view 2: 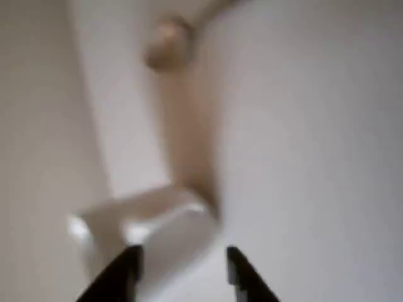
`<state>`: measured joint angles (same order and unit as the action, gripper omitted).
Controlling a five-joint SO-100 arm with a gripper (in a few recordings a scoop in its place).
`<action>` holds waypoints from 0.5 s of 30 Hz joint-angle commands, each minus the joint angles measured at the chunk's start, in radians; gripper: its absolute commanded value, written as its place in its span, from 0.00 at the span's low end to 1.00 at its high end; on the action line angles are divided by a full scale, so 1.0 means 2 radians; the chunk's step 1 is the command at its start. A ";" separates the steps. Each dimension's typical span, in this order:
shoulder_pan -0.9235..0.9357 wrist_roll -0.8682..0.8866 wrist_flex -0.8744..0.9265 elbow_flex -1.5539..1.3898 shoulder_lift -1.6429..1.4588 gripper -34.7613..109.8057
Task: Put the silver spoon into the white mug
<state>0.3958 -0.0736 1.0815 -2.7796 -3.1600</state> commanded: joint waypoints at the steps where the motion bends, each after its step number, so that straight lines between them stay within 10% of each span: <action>1: 0.047 0.078 -0.037 0.198 0.269 0.42; 15: 0.121 0.294 0.083 0.633 0.802 0.43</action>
<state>0.6167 0.4157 1.2226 -1.7257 -1.7165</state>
